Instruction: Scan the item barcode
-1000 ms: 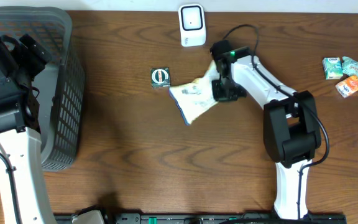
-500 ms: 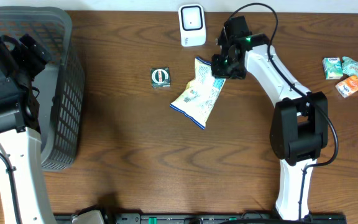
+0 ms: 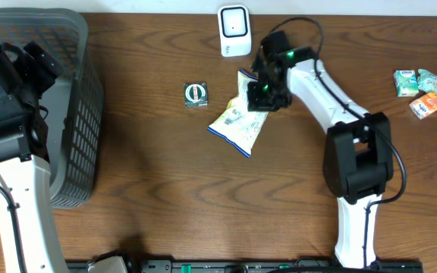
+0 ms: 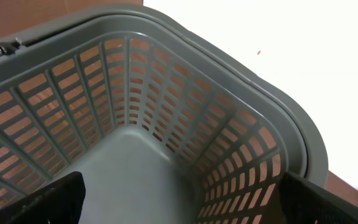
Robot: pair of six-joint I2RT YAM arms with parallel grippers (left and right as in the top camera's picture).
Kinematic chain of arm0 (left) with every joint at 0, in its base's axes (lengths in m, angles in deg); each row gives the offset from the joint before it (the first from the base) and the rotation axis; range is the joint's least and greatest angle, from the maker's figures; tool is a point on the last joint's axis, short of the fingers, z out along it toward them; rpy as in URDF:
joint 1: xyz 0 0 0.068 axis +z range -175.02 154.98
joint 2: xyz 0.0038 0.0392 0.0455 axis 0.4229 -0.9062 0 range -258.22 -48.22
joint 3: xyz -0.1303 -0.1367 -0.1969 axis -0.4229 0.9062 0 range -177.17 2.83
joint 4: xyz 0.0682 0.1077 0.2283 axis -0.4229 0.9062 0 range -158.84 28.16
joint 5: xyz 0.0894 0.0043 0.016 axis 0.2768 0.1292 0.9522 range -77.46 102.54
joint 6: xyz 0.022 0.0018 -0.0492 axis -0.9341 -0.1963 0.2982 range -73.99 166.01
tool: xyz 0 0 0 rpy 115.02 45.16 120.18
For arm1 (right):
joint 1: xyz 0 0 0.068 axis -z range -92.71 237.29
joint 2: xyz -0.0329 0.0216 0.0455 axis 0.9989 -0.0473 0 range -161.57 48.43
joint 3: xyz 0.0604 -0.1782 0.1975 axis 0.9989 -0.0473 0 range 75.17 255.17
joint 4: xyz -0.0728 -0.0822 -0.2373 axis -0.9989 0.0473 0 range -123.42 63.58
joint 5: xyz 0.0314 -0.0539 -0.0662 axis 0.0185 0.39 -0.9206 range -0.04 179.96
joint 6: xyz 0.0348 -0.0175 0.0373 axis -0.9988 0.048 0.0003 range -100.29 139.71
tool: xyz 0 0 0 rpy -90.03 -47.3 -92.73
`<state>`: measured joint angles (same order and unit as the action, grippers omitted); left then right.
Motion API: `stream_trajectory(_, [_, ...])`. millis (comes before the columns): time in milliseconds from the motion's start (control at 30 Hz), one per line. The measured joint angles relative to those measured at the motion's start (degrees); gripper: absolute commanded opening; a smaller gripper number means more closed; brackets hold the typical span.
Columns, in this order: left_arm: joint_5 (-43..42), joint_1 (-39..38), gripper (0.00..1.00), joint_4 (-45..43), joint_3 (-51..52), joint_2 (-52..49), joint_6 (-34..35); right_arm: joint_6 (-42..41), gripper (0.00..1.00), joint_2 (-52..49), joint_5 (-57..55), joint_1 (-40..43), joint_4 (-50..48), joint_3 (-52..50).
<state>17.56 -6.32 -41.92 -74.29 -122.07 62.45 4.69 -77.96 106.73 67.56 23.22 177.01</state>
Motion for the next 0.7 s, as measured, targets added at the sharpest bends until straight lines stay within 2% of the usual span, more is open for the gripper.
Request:
stream_trajectory(167, [0.00, 0.00, 0.98, 0.00, 0.00, 0.00, 0.00, -1.14, 0.02, 0.15, -4.59, -3.08, -0.52, -4.15])
stream_trajectory(333, [0.00, 0.00, 0.98, 0.02, 0.00, 0.00, 0.00, -1.53, 0.01, 0.92, -9.18, -3.78, 2.84, -5.55])
stream_trajectory(467, [-0.02, 0.00, 0.98, 0.02, 0.00, 0.00, 0.00, -1.53, 0.01, 0.87, -16.00, -2.99, 9.53, -5.55])
stream_trajectory(700, [0.00, 0.00, 0.98, 0.02, 0.00, 0.00, 0.00, -0.59, 0.02, 1.05, -17.84, 0.90, 15.98, 1.57])
